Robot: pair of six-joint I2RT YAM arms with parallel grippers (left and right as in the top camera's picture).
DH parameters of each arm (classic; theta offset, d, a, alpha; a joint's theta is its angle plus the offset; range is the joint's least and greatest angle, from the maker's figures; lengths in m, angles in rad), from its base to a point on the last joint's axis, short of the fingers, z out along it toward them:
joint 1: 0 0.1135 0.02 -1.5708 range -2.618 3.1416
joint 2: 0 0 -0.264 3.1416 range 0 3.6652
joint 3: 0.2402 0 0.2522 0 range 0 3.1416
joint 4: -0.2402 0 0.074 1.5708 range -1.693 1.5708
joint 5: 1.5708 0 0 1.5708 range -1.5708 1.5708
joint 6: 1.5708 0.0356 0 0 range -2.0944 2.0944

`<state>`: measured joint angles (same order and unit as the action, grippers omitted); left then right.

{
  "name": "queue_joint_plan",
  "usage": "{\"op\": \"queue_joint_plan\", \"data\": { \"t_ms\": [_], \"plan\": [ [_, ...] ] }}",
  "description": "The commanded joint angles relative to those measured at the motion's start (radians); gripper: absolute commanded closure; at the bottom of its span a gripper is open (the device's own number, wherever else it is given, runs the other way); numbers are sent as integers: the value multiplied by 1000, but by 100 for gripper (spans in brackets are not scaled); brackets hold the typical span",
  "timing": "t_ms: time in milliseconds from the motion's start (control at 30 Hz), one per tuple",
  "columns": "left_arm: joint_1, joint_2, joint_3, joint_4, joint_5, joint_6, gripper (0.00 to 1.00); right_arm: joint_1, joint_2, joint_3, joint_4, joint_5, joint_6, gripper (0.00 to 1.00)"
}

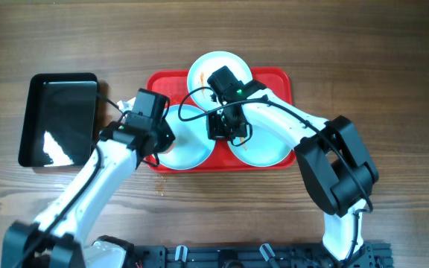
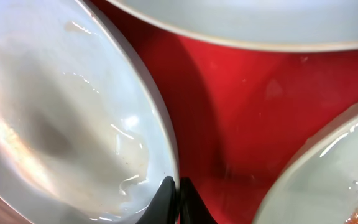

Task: Clean dirty plates on tray and stack at the side
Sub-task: 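Lift the left plate by its rim with the right gripper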

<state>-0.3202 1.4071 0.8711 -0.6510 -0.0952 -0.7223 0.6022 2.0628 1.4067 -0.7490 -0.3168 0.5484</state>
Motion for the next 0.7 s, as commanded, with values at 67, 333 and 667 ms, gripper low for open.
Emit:
{"op": "queue_joint_plan", "data": {
  "t_ms": [67,333,667],
  "plan": [
    [4,-97,25,3,118,34,96,-3,26,52,-45,8,-61,96],
    [5,-117,25,-3,227,91,96,-3,13,267,-274,230,-77,96],
    [5,-117,25,-104,225,143,96,-3,-17,425,-435,423,-77,96]
  ]
}}
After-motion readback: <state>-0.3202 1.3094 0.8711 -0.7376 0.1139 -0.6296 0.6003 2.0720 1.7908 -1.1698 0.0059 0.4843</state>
